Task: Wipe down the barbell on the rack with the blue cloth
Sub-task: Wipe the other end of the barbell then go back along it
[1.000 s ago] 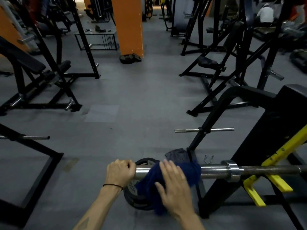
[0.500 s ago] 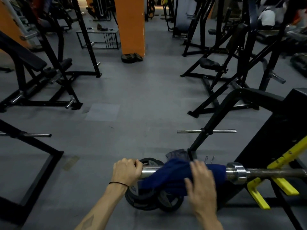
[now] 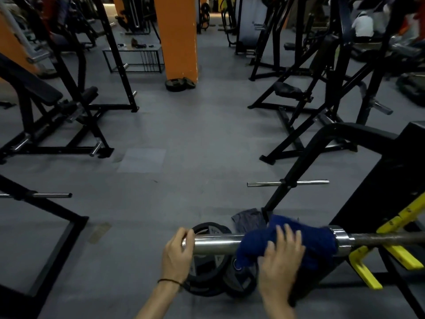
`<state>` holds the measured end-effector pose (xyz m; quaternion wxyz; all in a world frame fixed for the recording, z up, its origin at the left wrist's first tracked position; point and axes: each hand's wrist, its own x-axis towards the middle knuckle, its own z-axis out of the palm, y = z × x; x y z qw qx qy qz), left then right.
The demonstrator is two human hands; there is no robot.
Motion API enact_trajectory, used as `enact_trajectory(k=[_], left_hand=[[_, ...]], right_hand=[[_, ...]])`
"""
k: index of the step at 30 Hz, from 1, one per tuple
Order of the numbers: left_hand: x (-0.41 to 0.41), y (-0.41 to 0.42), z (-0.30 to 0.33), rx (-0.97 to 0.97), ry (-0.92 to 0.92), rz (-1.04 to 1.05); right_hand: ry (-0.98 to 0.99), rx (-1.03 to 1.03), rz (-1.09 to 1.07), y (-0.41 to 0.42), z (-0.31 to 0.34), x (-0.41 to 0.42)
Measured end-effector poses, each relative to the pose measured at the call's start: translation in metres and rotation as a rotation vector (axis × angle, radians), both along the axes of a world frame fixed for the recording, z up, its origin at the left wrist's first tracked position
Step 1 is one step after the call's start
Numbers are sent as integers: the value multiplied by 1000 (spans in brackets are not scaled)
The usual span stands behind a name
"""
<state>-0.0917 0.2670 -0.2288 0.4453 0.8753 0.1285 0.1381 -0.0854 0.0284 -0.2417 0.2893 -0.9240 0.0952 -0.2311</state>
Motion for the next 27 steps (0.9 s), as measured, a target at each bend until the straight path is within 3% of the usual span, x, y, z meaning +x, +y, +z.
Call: enact_trajectory(k=[2,4,6,9,11,13,15,17,19,21,23,25,27], left_hand=[[3,-2,-2,1,-1,65],[9,1,-5,53,-4,28],[12,6,-2,72,-5,-31],[13,7,-5,69,-8,-43],[14,5,-2,56,-19,-37],[15,7,-2,84,1,-39],[17,9,-1,111,59,-38],[20,13,-2,167,93,-66],[21,19,-2,304,90,-102],[23,24,-1,450,98,-156],[24,26,4,522,106,-211],[24,24,13,526,148,-229],[27,20,21,500,246,-228]], right_hand=[[3,57,130,67,3,-14],[-18,-140,454,99,-3,-33],[-57,-332,608,67,-2,-21],[-87,-336,406,-3,-3,-4],[-34,-177,189,-22,-2,-5],[13,-16,62,14,0,-4],[8,15,199,68,4,-17],[-7,-164,505,93,1,-34],[-48,-369,666,63,0,-24],[-80,-432,591,15,-4,-9],[-44,-294,335,-17,-4,-6],[7,-82,127,7,0,-8],[-8,7,185,68,2,-19]])
